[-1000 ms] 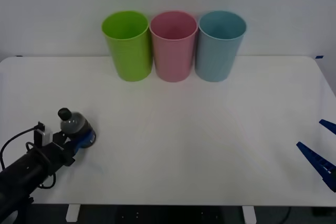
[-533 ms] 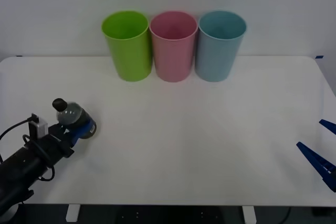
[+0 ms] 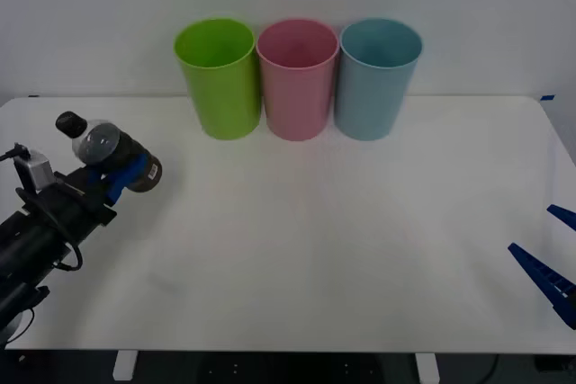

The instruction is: Grasp the object on the table and drop it into the matching bin: aluminum can to the light blue bin, PET bottle to the pink bin.

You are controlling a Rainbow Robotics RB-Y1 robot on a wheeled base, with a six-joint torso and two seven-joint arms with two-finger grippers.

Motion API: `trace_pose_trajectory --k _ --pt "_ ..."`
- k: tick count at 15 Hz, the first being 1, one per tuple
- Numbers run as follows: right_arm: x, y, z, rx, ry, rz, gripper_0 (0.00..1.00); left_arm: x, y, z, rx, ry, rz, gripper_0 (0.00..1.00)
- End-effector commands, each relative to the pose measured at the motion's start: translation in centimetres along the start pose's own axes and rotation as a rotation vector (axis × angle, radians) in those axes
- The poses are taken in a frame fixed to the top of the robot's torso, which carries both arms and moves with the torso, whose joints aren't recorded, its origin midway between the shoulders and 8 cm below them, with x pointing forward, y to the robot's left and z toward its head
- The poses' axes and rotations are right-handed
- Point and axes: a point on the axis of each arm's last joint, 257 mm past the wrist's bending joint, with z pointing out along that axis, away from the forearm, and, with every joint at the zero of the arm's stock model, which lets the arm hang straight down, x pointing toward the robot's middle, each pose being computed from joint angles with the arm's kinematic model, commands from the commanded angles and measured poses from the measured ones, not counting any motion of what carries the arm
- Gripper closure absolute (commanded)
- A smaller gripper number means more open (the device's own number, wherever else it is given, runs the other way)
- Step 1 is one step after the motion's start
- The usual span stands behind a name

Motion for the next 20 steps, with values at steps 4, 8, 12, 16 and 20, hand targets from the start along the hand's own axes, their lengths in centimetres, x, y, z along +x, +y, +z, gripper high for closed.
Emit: trace_pose_trajectory --k 4,8,12,16,20 --pt "0.0 0.0 0.0 0.0 0.0 0.0 0.0 -5.3 -2.8 3.9 0.073 -0.072 -0.061 1.0" --pt "0.0 0.0 0.0 0.0 0.0 0.0 0.0 -8.3 -3.8 7.4 0.104 -0.1 -0.068 1.0" --pt "0.0 0.0 0.0 0.0 0.0 0.0 0.0 -11.2 -4.7 11.1 0.086 -0.157 -0.079 1.0" --pt "0.0 0.0 0.0 0.0 0.0 0.0 0.0 -13.8 -6.4 14.4 0.089 -0.191 -0.079 1.0" --pt "0.0 0.0 0.0 0.0 0.0 0.0 0.0 -14.6 -8.7 18.4 0.113 -0.187 -0.114 1.0"
